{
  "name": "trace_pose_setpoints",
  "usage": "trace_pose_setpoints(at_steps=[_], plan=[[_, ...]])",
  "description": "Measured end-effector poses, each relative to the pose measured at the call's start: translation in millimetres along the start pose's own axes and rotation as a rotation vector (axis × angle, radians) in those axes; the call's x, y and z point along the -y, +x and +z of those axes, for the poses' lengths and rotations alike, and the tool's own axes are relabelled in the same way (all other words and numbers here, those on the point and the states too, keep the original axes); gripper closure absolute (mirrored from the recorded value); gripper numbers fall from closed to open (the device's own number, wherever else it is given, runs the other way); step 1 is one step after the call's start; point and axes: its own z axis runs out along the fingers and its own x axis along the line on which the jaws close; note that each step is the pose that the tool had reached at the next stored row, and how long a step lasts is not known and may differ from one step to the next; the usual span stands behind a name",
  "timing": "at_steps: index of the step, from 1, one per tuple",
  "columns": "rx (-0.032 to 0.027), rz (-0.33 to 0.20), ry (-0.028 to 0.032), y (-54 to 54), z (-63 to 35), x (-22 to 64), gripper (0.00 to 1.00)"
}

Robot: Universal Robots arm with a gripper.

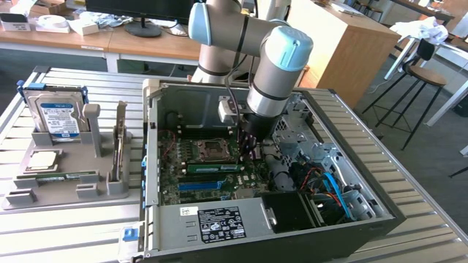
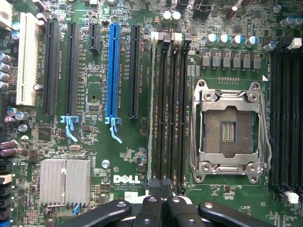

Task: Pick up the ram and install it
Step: 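Press down the ram until it locks into place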

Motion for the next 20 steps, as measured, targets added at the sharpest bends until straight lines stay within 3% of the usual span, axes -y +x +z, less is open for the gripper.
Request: trace_pose_setpoints(at_steps=[5, 7, 8, 11, 20], plan=[[0.0004, 0.000, -0.0002, -0.1, -1.6, 0.2, 0.90], [0.0000, 0.000, -0.0003, -0.1, -4.8, 0.4, 0.90], [0.0001, 0.000, -0.0003, -0.4, -11.5, 0.5, 0.90], [0.0001, 0.000, -0.0017, 4.1, -11.6, 0.5, 0.90], [0.0000, 0.000, -0.0008, 4.3, -8.2, 0.6, 0.90]])
